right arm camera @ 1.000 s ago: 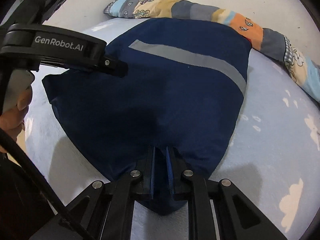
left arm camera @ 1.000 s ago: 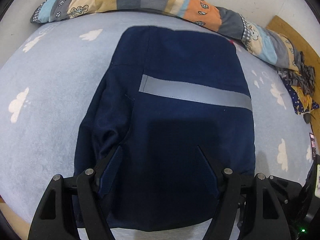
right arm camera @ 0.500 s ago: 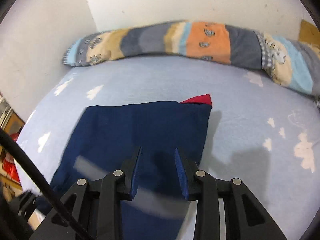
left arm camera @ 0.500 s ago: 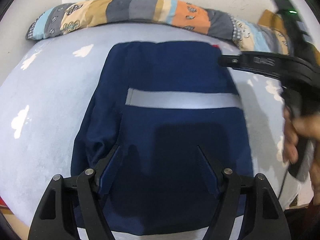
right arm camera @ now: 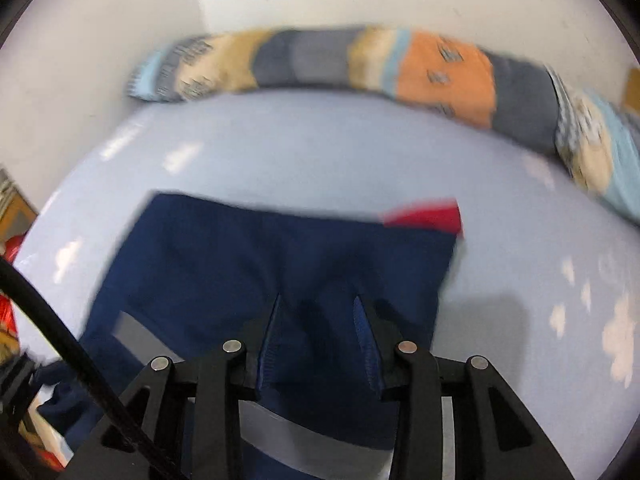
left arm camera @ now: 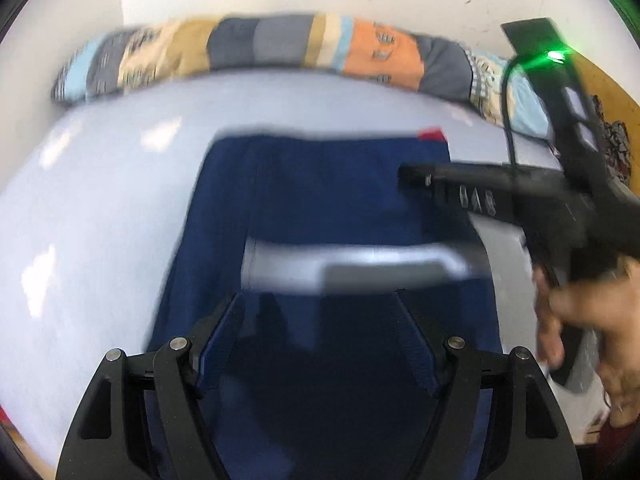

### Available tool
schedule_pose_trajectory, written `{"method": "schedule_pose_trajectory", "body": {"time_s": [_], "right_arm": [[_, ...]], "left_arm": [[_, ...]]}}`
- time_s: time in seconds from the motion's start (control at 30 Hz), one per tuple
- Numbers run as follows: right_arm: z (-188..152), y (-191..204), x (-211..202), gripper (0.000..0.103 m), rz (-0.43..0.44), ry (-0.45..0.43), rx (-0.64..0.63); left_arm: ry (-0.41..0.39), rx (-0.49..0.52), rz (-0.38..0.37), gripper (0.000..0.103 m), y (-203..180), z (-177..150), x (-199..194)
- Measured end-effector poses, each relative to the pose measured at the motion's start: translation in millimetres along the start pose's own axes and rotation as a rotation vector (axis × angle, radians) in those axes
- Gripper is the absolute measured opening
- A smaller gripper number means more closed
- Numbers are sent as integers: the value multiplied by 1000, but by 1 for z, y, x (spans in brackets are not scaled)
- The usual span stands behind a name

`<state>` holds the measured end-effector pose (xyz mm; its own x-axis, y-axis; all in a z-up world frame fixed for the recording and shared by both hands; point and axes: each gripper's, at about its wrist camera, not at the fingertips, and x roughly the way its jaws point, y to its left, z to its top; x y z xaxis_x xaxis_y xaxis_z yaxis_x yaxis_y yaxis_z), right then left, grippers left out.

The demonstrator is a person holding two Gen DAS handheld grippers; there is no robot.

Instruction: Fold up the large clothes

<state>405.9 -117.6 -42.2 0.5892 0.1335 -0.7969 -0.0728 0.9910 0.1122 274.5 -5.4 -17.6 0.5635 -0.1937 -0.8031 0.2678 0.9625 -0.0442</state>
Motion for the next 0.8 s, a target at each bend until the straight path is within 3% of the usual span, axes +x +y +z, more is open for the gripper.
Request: {"method": "schedule_pose_trajectory", "body": {"time_s": [0.07, 0.2, 0.33, 0.4, 0.53, 0.67, 0.8], "right_arm": [[3, 0, 5, 42, 23, 20, -9], [-8, -15, 36, 42, 42, 97, -6], [-19, -21, 43, 44, 78, 83, -39], [-21, -23, 45, 45, 94, 81, -36], [-22, -27, 51, 49, 129, 69, -5], [-18, -30, 34, 49, 150, 47, 13], [-14, -31, 15, 52, 125, 31, 12]], "left_arm": [[-16, -29, 15, 75, 4, 18, 11], [41, -144, -9, 75, 25, 46, 53], [110, -159, -2, 75, 36, 56, 96], [114, -117, 23, 77, 33, 54, 105], [89, -30, 82, 80, 20, 46, 108], [50, -61, 68, 80, 26, 49, 91], [50, -125, 115, 80, 48, 48, 77]]}}
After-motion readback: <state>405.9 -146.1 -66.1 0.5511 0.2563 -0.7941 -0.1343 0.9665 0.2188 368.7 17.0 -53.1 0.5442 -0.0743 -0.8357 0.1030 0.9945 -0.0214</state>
